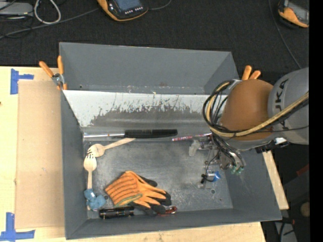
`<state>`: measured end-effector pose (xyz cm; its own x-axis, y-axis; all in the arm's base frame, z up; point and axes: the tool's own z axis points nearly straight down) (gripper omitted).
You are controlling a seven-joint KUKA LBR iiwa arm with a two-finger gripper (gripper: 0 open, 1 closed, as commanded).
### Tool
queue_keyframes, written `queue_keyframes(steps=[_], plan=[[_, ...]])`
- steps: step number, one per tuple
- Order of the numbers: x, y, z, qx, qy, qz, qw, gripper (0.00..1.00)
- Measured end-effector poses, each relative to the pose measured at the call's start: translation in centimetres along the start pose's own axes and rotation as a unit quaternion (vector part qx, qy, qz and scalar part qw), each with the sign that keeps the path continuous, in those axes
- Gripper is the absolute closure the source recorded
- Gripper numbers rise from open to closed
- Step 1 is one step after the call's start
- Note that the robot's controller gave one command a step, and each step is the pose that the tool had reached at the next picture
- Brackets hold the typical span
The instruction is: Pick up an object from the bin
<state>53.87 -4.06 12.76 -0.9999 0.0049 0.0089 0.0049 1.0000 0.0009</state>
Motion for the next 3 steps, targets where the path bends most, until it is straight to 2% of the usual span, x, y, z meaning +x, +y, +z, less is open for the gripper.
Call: queue_keyframes(steps=[1,2,3], plan=[[-0.2,0.0,-0.4,0.000,-0.0037,-0.001,1.0000,0.00],[-0.1,3.8,5.4,0.000,-0.0034,-0.015,0.9999,0.00],[0.3,6.9,4.4,0.000,-0.0052,-0.021,0.9998,0.00]])
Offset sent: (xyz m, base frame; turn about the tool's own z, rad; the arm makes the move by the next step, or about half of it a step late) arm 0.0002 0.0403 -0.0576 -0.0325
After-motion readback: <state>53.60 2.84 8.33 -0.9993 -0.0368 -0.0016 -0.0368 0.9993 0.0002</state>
